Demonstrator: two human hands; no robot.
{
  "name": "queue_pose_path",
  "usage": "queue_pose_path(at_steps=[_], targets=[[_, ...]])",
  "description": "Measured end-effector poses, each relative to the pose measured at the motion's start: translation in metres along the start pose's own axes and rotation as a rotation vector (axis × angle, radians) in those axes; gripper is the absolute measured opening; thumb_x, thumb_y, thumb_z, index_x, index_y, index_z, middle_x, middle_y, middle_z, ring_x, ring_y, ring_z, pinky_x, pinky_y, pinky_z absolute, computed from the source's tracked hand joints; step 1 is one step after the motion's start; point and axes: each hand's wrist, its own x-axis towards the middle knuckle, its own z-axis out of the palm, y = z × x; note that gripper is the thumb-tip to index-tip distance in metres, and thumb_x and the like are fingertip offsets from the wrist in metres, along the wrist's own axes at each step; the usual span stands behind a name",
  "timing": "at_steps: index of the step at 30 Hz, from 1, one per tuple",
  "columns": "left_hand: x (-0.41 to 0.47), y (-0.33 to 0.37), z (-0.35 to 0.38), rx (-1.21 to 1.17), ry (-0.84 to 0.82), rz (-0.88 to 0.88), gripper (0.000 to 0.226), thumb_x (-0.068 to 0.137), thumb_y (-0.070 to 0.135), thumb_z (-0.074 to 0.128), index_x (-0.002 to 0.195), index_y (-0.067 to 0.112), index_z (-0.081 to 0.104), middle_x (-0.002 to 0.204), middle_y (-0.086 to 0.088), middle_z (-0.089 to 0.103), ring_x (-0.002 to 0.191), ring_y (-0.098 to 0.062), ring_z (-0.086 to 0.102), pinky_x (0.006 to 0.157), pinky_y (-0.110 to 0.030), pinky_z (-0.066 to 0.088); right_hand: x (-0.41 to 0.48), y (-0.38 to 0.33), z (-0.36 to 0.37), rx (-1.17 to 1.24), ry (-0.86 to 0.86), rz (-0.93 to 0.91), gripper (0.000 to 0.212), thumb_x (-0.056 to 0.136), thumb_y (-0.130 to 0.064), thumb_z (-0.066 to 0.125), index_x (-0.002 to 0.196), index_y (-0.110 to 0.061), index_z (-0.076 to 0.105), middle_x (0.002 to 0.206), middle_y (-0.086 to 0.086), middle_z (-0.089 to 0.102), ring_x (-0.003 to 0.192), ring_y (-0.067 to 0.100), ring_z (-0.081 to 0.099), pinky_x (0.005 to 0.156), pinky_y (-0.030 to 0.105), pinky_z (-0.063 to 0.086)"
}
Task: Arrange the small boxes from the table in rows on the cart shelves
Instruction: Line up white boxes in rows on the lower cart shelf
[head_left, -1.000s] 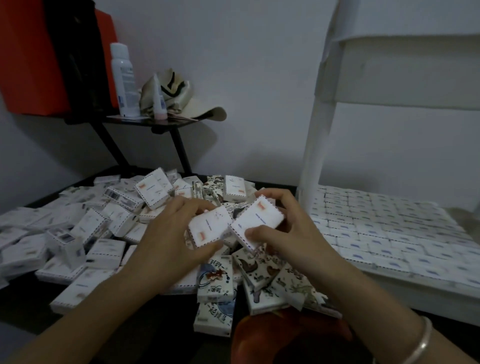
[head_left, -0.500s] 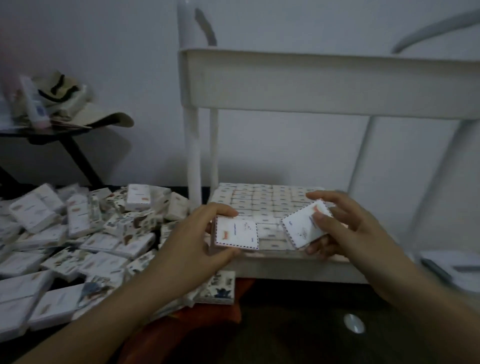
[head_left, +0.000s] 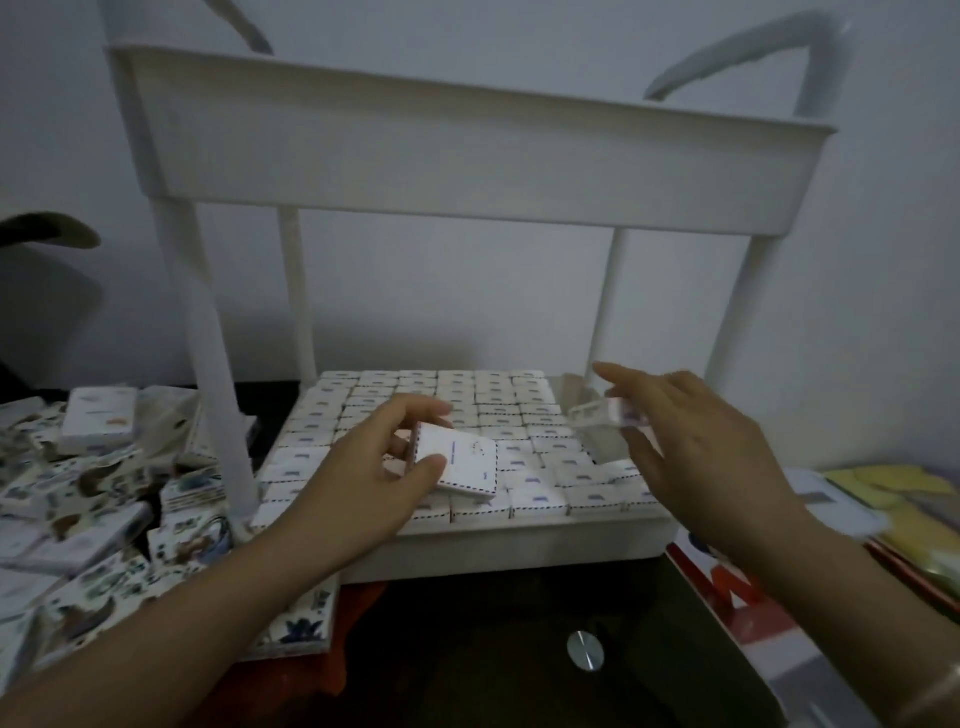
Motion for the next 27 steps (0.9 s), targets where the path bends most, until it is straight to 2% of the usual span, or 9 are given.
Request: queue_pose_path(at_steps=[2, 4, 6, 9, 11, 15, 20, 24, 27], targets=[[0.004, 0.003, 0.001, -0.016, 0.008, -0.018, 0.047, 0.086, 0.011, 0.066, 0.122, 0.039, 0.051, 0.109, 0.019, 0.059, 0.087, 0.004, 0.060, 0.064, -0.017, 0.052, 0.005, 0.008, 0.006, -0.192, 0.009, -0.084, 0.056, 0.057, 0.000, 0.085, 0.109, -0.013, 0.067, 0.094, 0.005, 0.071, 0.094, 0.029, 0.064, 0.069, 0.037, 0.054], [0.008, 0.006, 0.003, -0.039, 0.010, -0.039, 0.054, 0.084, 0.012, 0.069, 0.125, 0.039, 0.048, 0.111, 0.016, 0.059, 0.086, 0.004, 0.061, 0.066, -0.019, 0.055, 0.012, 0.015, 0.008, -0.266, -0.100, -0.087, 0.055, 0.052, -0.001, 0.086, 0.102, -0.015, 0.068, 0.092, 0.003, 0.072, 0.101, 0.027, 0.062, 0.077, 0.036, 0.051], [0.014, 0.008, 0.004, -0.047, 0.015, -0.046, 0.054, 0.082, 0.013, 0.072, 0.124, 0.038, 0.048, 0.109, 0.015, 0.060, 0.087, 0.003, 0.062, 0.069, -0.019, 0.054, 0.018, 0.017, 0.010, -0.340, -0.224, -0.103, 0.050, 0.067, -0.011, 0.081, 0.113, -0.023, 0.063, 0.107, -0.001, 0.069, 0.110, 0.019, 0.056, 0.087, 0.030, 0.046], [0.028, 0.017, 0.008, -0.029, 0.015, -0.024, 0.052, 0.080, 0.015, 0.074, 0.122, 0.036, 0.050, 0.106, 0.014, 0.062, 0.095, 0.000, 0.060, 0.079, -0.024, 0.053, 0.029, 0.017, 0.014, -0.304, -0.354, -0.198, 0.040, 0.089, -0.022, 0.060, 0.128, -0.031, 0.051, 0.127, -0.008, 0.055, 0.121, 0.015, 0.042, 0.098, 0.028, 0.035], [0.040, 0.024, 0.015, -0.011, 0.007, 0.020, 0.050, 0.081, 0.015, 0.073, 0.122, 0.035, 0.051, 0.106, 0.014, 0.061, 0.097, -0.001, 0.059, 0.081, -0.024, 0.053, 0.037, 0.016, 0.017, -0.255, -0.439, -0.179, 0.036, 0.092, -0.024, 0.057, 0.126, -0.035, 0.052, 0.123, -0.010, 0.055, 0.115, 0.014, 0.045, 0.094, 0.028, 0.039], [0.067, 0.038, 0.039, 0.054, -0.018, 0.129, 0.047, 0.087, 0.014, 0.066, 0.124, 0.034, 0.047, 0.103, 0.019, 0.057, 0.094, 0.002, 0.058, 0.071, -0.012, 0.051, 0.043, 0.016, 0.019, -0.143, -0.630, -0.009, 0.034, 0.090, -0.020, 0.062, 0.120, -0.035, 0.057, 0.116, -0.005, 0.061, 0.104, 0.016, 0.057, 0.088, 0.031, 0.048], [0.100, 0.040, 0.076, 0.217, -0.014, 0.273, 0.048, 0.086, 0.013, 0.063, 0.129, 0.024, 0.046, 0.108, 0.009, 0.059, 0.097, -0.010, 0.059, 0.085, -0.029, 0.050, 0.038, 0.012, 0.029, -0.203, -0.638, -0.009, 0.028, 0.094, -0.016, 0.056, 0.120, -0.024, 0.050, 0.114, 0.003, 0.060, 0.098, 0.021, 0.059, 0.076, 0.027, 0.045], [0.119, 0.034, 0.098, 0.222, -0.065, 0.222, 0.040, 0.085, 0.014, 0.066, 0.121, 0.022, 0.050, 0.113, 0.004, 0.063, 0.094, -0.010, 0.059, 0.084, -0.028, 0.051, 0.032, 0.008, 0.025, -0.202, -0.654, 0.007, 0.033, 0.094, -0.009, 0.051, 0.125, -0.019, 0.050, 0.115, 0.008, 0.060, 0.100, 0.026, 0.060, 0.079, 0.033, 0.049], [0.125, 0.029, 0.110, 0.203, -0.186, 0.188, 0.039, 0.082, 0.014, 0.069, 0.117, 0.022, 0.055, 0.110, 0.005, 0.065, 0.094, -0.009, 0.061, 0.086, -0.030, 0.052, 0.026, 0.008, 0.024, -0.182, -0.664, 0.023, 0.041, 0.093, -0.006, 0.050, 0.131, -0.021, 0.048, 0.116, 0.009, 0.059, 0.101, 0.027, 0.059, 0.079, 0.032, 0.046]])
